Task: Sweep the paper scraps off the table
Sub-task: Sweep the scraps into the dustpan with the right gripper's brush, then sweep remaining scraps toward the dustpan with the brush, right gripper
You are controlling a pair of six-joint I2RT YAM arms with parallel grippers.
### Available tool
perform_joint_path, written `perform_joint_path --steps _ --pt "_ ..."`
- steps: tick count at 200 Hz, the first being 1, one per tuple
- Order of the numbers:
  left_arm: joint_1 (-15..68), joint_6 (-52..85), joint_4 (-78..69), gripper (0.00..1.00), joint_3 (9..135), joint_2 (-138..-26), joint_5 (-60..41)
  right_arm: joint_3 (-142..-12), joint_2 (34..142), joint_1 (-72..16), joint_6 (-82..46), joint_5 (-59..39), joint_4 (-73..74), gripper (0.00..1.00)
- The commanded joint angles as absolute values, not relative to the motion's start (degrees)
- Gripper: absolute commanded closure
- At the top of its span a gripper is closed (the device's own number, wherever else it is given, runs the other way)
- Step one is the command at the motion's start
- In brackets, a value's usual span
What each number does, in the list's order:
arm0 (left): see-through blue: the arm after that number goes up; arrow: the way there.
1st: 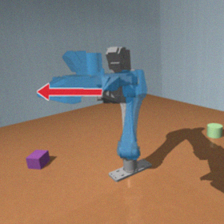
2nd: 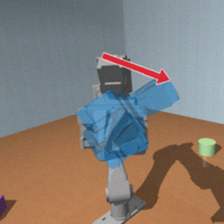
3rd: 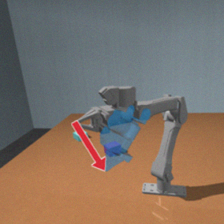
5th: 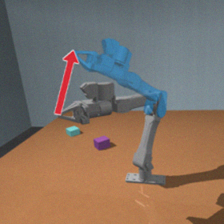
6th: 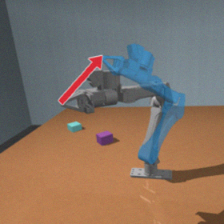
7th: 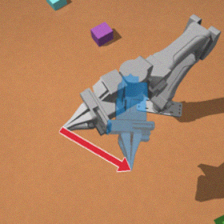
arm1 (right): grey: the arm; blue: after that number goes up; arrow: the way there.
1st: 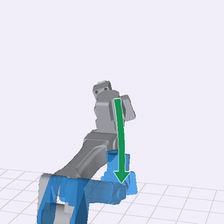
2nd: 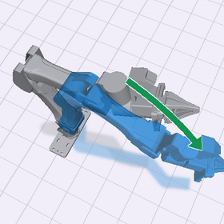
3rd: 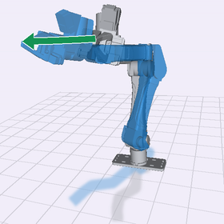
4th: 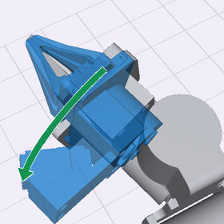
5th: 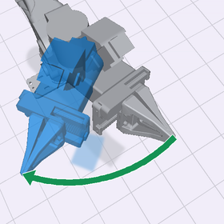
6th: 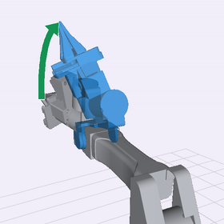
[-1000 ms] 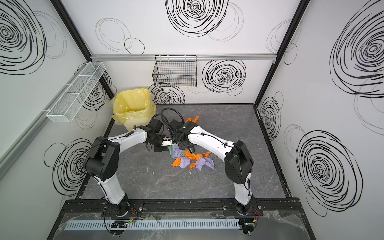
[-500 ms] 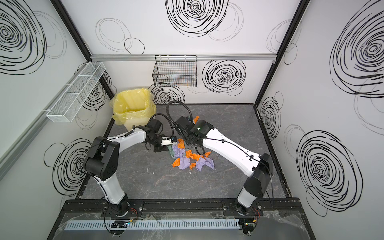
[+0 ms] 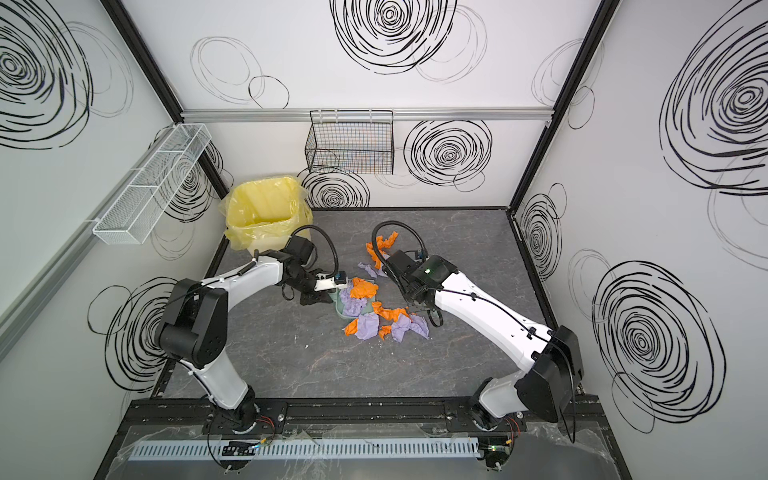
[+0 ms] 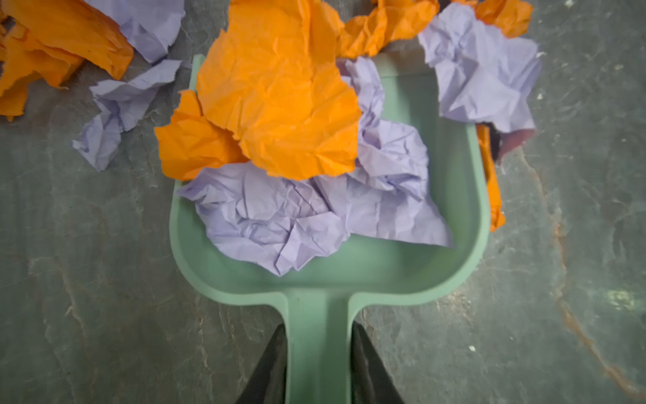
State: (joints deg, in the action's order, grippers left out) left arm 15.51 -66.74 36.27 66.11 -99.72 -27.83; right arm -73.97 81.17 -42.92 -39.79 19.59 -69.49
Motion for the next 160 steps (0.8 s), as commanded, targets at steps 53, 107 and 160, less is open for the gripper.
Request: perform_joint_path --steps 53,107,160 --pt "9.0 -74.9 45.6 1.00 66.2 -90.6 -31.4 -69.2 78.4 -40.6 -41.0 19.8 -69.6 1.00" --pt "0.9 -84.4 51.1 1.00 63.2 -86.7 -27.9 -69.5 79.9 -40.8 -41.0 19.0 -69.7 1.00" --pt "-2.6 -90.1 49.1 1.00 54.0 -83.2 -23.5 -70.3 83.1 -42.2 -41.4 18.7 -69.2 1.00"
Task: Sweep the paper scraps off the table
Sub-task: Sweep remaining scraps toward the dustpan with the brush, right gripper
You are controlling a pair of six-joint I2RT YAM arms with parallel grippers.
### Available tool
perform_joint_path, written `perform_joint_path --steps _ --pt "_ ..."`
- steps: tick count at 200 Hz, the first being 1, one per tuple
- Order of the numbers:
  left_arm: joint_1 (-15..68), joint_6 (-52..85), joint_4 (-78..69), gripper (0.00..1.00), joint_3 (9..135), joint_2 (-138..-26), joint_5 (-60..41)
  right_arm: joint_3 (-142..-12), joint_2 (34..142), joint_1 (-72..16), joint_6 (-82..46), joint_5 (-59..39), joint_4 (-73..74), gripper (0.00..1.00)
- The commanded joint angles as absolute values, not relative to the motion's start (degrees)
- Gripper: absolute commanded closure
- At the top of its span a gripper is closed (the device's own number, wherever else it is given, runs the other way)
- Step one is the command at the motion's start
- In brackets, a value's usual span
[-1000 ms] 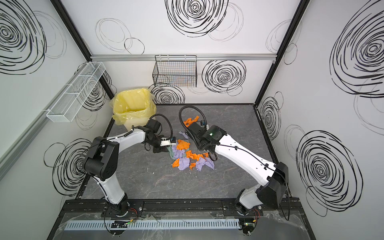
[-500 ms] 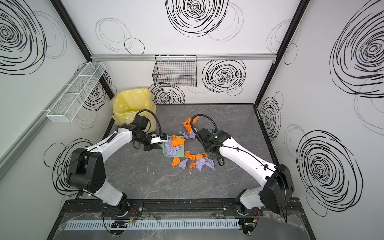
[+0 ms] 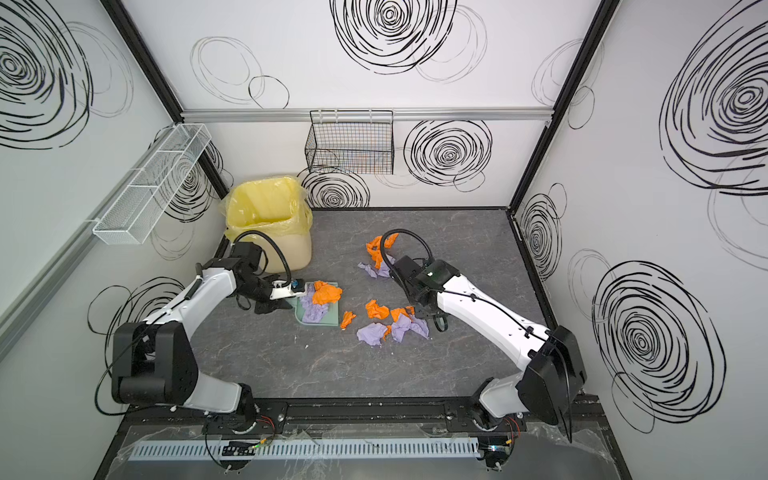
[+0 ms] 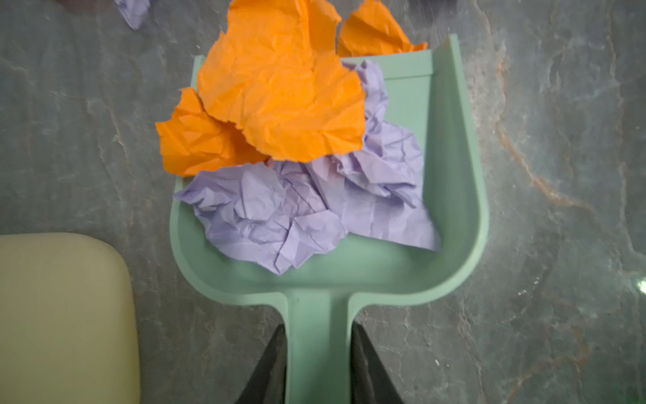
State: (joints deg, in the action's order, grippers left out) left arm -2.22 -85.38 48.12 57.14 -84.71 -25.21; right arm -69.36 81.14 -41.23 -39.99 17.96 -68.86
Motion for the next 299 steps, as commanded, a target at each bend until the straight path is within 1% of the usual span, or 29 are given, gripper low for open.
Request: perform_joint_path --steps 1,54,125,216,299 --pt "-2.6 -90.1 49.0 1.00 53.9 -83.2 -23.5 -70.3 83.2 -42.2 -41.5 18.7 -69.2 1.00" --pt "0.3 -88.9 45.7 1.00 48.6 -81.8 -23.4 -72.4 88.7 -46.8 -43.7 18.2 -70.2 1.00" --pt "9.9 -81.5 40.1 1.00 43.4 -80.2 -23.6 -74.5 93.1 -53.0 -46.0 14.2 -65.4 1.00" --pt "16.9 -70.2 32.7 1.00 48.5 -86.2 -26.1 -82.1 100.6 -58.5 -45.8 11.0 -60.8 1.00" --pt "18.5 -65.5 28.6 1.00 51.8 -91.1 -28.3 -90.1 103.5 -59.9 -44.3 9.9 -60.1 1.00"
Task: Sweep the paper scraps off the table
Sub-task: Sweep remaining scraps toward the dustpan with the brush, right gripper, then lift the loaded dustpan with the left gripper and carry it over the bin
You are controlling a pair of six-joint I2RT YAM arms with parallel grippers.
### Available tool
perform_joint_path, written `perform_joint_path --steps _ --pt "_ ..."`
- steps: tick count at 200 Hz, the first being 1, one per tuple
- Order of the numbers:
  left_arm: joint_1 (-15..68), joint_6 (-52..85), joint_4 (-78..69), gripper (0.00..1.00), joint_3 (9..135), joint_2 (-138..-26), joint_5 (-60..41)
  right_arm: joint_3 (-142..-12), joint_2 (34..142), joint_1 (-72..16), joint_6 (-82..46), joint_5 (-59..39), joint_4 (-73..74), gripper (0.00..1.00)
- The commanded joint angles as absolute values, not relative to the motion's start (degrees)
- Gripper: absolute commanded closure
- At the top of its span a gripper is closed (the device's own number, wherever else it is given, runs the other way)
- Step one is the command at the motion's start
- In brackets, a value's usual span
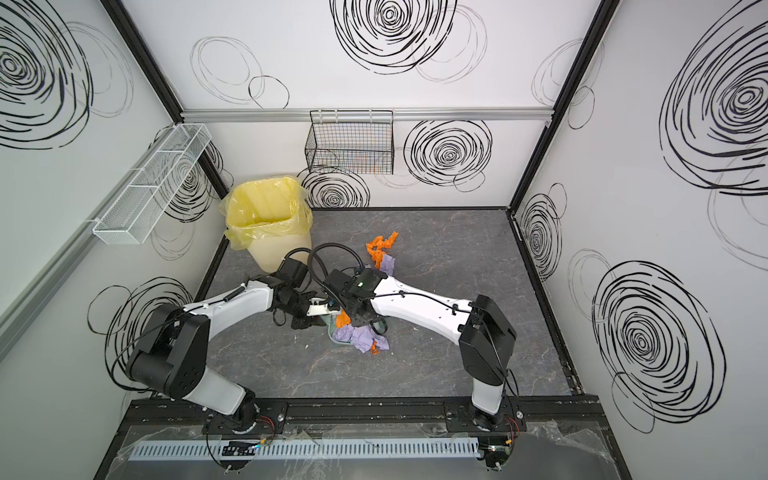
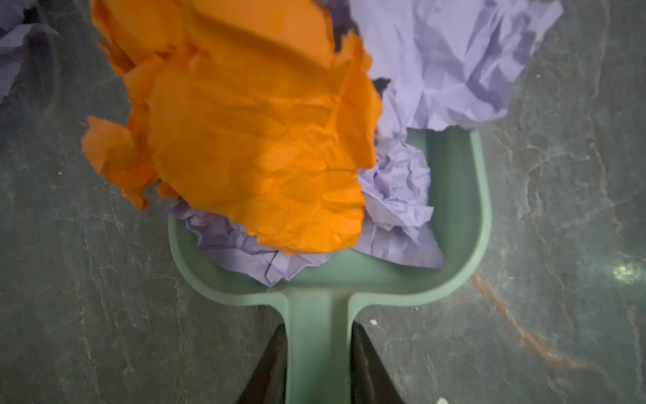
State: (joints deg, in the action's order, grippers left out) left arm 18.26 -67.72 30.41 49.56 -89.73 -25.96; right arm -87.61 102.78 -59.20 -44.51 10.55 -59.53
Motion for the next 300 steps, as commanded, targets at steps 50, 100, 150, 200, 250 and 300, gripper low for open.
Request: perform_joint_path --steps 50,100,150,200,250,300 --pt "17.8 -63.7 27.4 1.00 53.9 -93.4 -30.5 -91.5 102.2 -59.9 -45.8 14.0 -65.5 1.00" --pt "17.2 -62.4 27.3 1.00 56.8 -94.4 -33.0 -95.2 96.6 -59.9 -48.5 19.3 -72.1 1.00" --pt "17.0 -60.9 27.2 1.00 58.9 -93.6 -37.2 -93.1 88.7 -59.6 -48.1 23.0 -71.9 1.00" --pt "16.5 -61.5 31.3 1.00 61.1 -90.1 -40.0 -84.9 80.1 -53.8 -48.5 24.4 -71.2 1.00" --pt "14.4 -63.4 38.8 1.00 67.4 -86.7 -41.1 -75.7 73.8 -47.4 -45.0 21.5 -65.7 1.00" --pt "11.7 -66.7 49.0 1.00 77.1 -84.8 -40.1 -69.7 72.3 -45.0 -42.9 19.1 -61.2 1.00"
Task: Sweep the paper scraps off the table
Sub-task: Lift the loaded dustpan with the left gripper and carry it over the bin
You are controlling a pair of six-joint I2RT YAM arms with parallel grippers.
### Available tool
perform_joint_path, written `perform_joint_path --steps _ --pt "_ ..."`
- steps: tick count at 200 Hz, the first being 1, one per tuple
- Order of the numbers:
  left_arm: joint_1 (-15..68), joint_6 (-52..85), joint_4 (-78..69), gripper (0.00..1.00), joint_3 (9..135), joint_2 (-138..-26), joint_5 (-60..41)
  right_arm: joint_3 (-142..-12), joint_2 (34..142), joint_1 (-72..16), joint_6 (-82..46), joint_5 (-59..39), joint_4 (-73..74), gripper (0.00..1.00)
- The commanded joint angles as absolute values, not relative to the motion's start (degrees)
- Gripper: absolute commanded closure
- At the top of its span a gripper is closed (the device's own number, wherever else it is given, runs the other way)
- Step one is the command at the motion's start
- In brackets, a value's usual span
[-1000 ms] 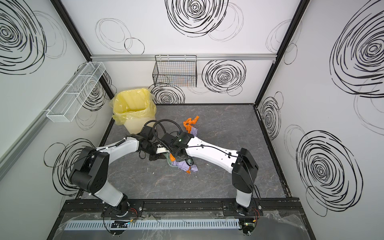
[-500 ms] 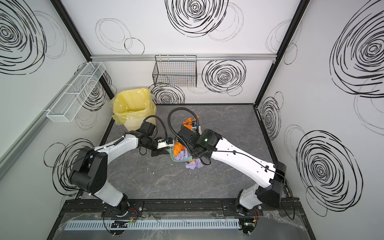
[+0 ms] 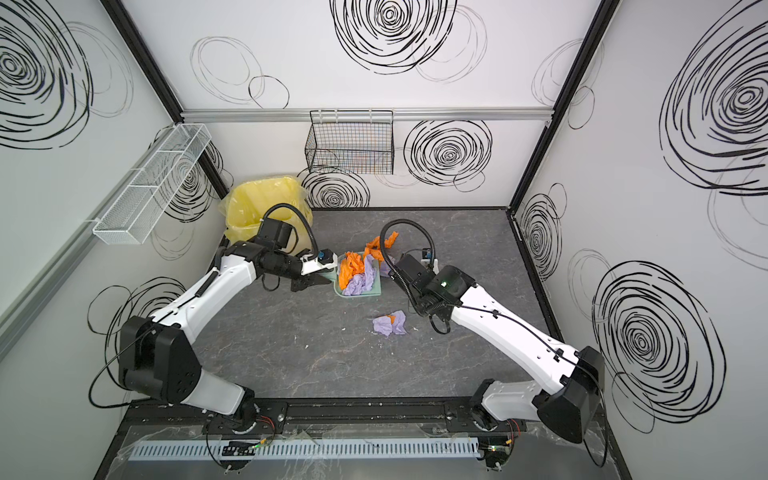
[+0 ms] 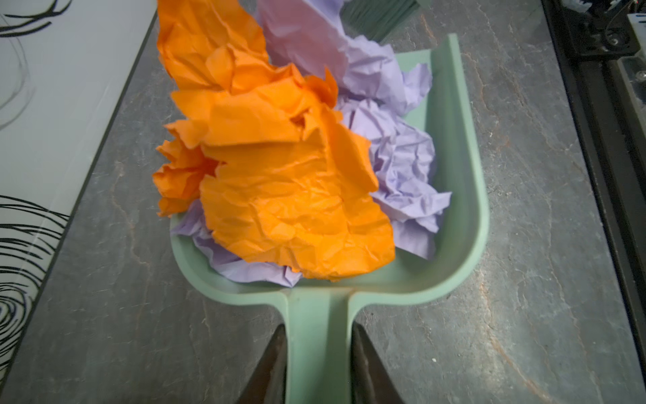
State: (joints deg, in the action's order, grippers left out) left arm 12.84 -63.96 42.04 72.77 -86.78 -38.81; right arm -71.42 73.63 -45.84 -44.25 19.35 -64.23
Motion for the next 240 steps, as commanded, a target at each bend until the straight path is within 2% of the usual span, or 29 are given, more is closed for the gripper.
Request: perform_joint_path --steps 1,62,124,193,240 --pt "11.6 -66.9 49.1 1.00 77.2 -84.7 -40.0 -69.7 72.3 -45.0 -42.9 19.1 -61.1 1.00" --pt "5.0 -71.1 63.0 1.00 92.2 -88.4 -43.1 -67.5 72.5 -44.3 -41.5 17.5 -57.6 1.00" --pt "-0.1 -73.9 69.8 1.00 102.5 -91.3 -42.7 -67.8 74.6 -44.1 -40.7 16.1 -56.4 1.00" --pt "-9.0 -78.4 80.2 1.00 119.1 -101.0 -44.8 -69.1 78.9 -43.8 -40.4 14.1 -57.2 1.00" --pt "-14.7 -78.9 80.4 1.00 128.1 -106.7 -42.7 -69.2 79.4 -43.5 -40.0 13.8 -56.7 1.00"
